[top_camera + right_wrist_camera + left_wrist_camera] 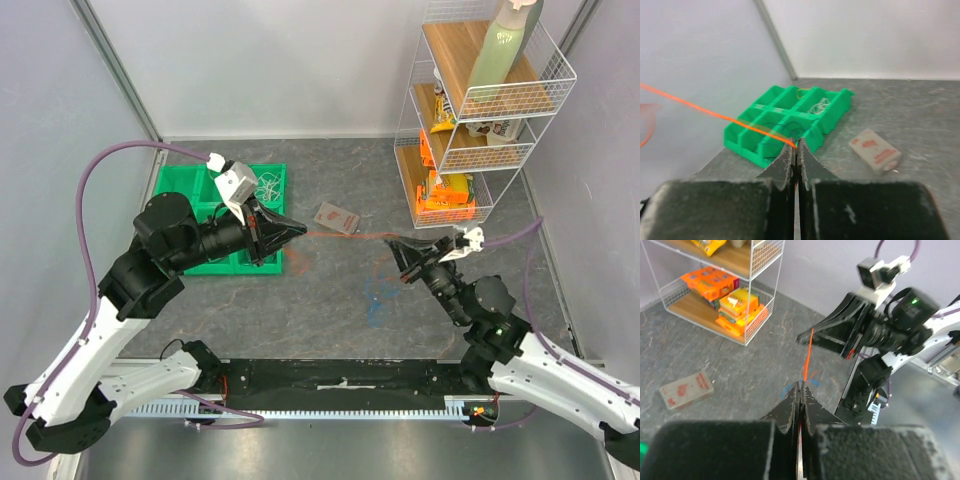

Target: Untangle the cables

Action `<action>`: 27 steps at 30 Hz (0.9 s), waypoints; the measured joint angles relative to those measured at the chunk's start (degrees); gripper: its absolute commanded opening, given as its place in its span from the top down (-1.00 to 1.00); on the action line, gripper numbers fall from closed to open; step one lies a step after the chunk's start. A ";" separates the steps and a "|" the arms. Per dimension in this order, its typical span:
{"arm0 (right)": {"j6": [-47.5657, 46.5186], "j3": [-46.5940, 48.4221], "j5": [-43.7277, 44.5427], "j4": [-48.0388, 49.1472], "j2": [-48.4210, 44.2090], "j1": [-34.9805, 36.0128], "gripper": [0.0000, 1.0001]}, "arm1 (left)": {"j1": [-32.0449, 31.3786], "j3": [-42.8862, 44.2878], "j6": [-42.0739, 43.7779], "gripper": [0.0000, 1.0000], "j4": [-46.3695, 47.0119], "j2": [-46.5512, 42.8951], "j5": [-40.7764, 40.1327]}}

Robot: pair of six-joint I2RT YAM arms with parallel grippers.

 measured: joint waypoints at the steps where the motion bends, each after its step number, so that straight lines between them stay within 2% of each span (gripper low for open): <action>1: 0.00 0.55 2.03 -2.75 -1.68 0.15 1.00 | -0.02 0.00 0.52 0.96 -0.90 0.20 -0.44; 6: -1.90 2.36 15.28 -15.80 -7.45 -0.85 0.99 | 0.26 0.13 2.84 0.96 -1.95 0.81 -2.21; 12: -3.39 4.13 22.69 -21.92 -7.67 -0.85 1.00 | 0.31 -1.25 3.04 0.92 -1.53 1.03 -2.71; 15: -3.78 4.13 20.61 -22.56 -6.75 -0.85 1.00 | 0.31 -1.70 3.02 0.47 -0.39 1.44 0.50; 18: -4.98 4.31 14.27 -22.67 -5.46 -0.83 1.00 | 0.28 -2.40 3.02 0.00 2.54 3.50 7.23; 20: -6.01 5.14 9.60 -23.30 -4.52 -0.83 1.00 | 0.31 -3.69 2.84 -0.56 5.05 5.03 10.75; 23: -7.34 7.61 3.80 -25.33 -2.97 -0.83 1.00 | 0.31 -7.23 0.70 -0.65 10.56 8.70 15.87; 27: -8.35 11.32 -2.10 -27.89 -1.07 -0.83 1.00 | -0.13 -11.47 -3.85 -0.65 17.53 16.74 21.05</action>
